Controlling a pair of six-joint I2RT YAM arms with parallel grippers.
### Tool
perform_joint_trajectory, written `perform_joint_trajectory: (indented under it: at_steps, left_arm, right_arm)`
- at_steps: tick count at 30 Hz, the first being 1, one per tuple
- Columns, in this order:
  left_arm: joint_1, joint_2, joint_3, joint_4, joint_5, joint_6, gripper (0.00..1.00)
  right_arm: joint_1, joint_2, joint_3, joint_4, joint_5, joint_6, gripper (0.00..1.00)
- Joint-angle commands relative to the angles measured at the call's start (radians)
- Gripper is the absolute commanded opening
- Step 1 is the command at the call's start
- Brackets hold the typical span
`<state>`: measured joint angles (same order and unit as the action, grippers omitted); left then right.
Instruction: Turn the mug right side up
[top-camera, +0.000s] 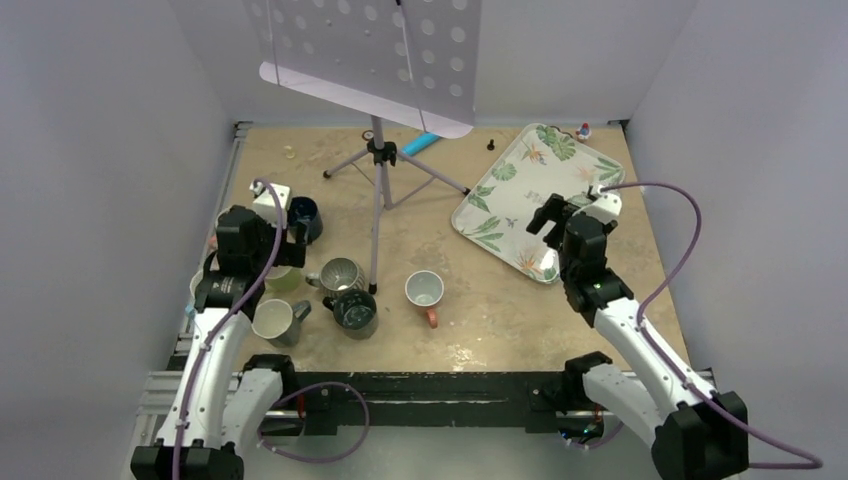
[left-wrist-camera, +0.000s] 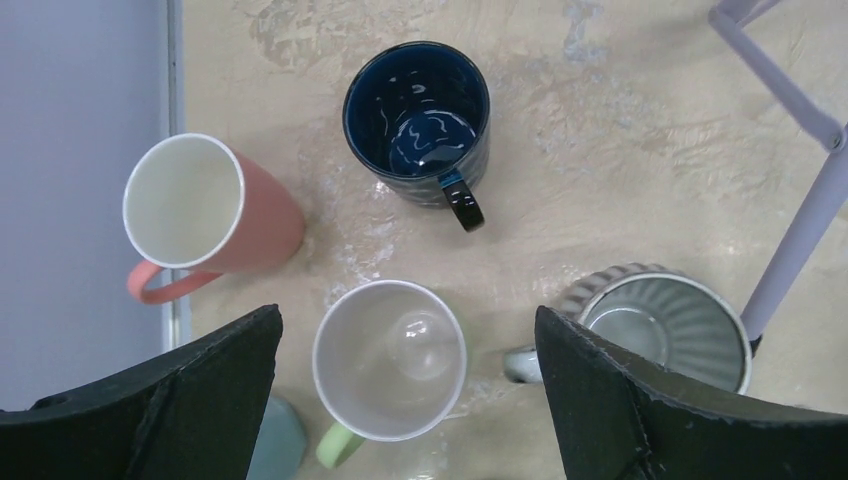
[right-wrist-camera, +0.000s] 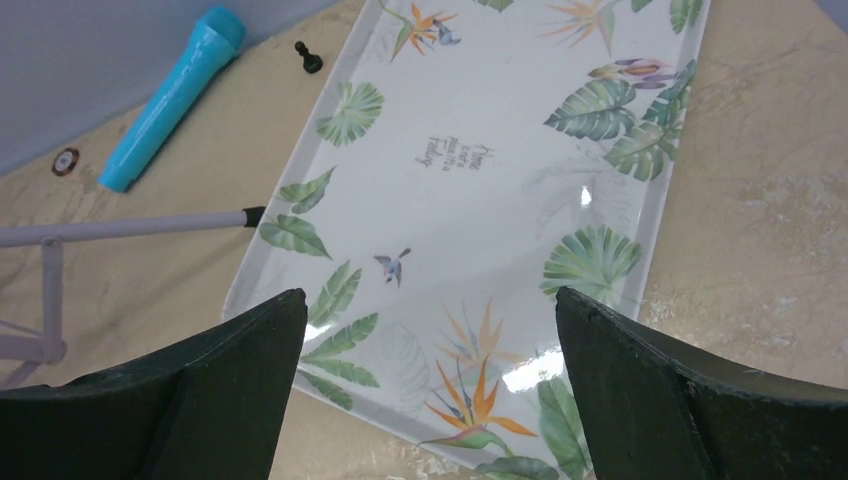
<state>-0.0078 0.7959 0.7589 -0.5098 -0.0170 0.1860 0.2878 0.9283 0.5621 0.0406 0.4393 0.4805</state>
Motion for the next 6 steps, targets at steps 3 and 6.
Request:
perform_joint_trajectory:
  at_steps: [3,6]
  left_arm:
    - [0.005,-0.073,-0.070,0.141,-0.028,-0.250,1.00]
    - [0.005,-0.076,-0.088,0.173,-0.035,-0.278,1.00]
  right_arm:
    - [0.001,-0.170,-0.051,0.031,0.110,0.026,0.97]
    - [0.002,-0.227,-0.085,0.060,0.115,0.026,0.97]
